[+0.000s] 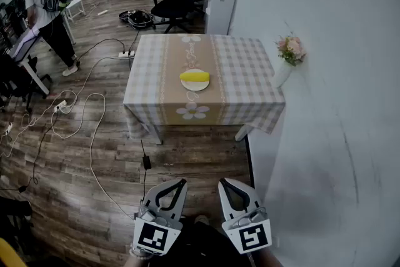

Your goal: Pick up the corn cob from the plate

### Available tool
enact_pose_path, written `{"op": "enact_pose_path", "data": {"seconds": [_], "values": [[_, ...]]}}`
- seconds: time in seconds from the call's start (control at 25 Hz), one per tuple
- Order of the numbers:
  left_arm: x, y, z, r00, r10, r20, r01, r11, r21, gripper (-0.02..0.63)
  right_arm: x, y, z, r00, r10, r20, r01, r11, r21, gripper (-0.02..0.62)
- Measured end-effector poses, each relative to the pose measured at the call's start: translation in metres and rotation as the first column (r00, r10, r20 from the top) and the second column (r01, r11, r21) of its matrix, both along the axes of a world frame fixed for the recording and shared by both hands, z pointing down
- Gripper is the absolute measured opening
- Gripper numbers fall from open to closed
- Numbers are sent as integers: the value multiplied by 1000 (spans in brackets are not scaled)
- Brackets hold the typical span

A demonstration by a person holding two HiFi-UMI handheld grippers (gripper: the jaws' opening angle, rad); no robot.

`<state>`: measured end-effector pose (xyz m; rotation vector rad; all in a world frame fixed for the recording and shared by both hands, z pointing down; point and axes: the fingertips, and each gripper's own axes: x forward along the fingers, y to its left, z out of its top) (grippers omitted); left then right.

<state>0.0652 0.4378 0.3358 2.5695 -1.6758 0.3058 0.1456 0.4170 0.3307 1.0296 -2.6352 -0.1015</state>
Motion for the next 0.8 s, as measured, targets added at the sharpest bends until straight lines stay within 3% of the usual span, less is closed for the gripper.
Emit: {"op": "enact_pose_path", "data": {"seconds": [0.8], "values": [[-11, -5, 9, 998, 52, -17, -52, 999, 0, 12, -7, 0, 4, 998, 58, 6, -58, 998, 3, 41]]}}
